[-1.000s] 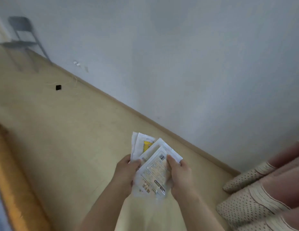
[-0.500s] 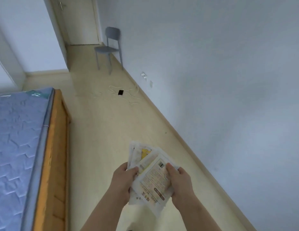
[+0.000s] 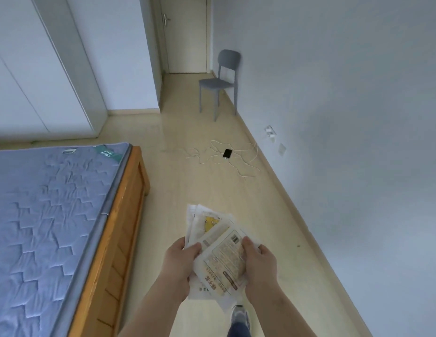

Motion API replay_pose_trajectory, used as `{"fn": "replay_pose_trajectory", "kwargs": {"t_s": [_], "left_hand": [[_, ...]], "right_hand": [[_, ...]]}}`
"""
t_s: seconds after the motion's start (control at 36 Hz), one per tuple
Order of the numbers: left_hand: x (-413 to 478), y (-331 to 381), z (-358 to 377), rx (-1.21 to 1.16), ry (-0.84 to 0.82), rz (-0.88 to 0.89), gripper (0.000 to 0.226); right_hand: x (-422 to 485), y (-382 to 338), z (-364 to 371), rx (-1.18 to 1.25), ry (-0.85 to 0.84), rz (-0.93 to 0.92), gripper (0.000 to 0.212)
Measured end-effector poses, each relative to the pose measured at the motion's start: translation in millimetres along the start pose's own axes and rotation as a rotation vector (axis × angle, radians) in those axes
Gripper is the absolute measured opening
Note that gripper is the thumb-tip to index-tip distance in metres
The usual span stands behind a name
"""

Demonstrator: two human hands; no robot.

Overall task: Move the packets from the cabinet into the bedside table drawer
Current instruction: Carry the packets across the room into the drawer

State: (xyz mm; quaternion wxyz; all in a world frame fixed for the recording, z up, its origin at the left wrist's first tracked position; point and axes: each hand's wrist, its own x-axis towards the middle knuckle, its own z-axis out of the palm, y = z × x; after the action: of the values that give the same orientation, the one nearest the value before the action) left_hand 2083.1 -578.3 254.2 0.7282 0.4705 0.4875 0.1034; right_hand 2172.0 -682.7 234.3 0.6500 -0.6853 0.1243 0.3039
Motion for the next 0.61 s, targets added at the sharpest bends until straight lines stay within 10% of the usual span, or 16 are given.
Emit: {"fn": "replay_pose_trajectory", "kwargs": {"t_s": [0.61], "left_hand": [[329.7,266.4,-33.2,-0.264,0.243,-0.019,0.011]], "right_hand": [[279.6,-195.6,321.1,-0.21,-0.224,-0.026,0.028]]}}
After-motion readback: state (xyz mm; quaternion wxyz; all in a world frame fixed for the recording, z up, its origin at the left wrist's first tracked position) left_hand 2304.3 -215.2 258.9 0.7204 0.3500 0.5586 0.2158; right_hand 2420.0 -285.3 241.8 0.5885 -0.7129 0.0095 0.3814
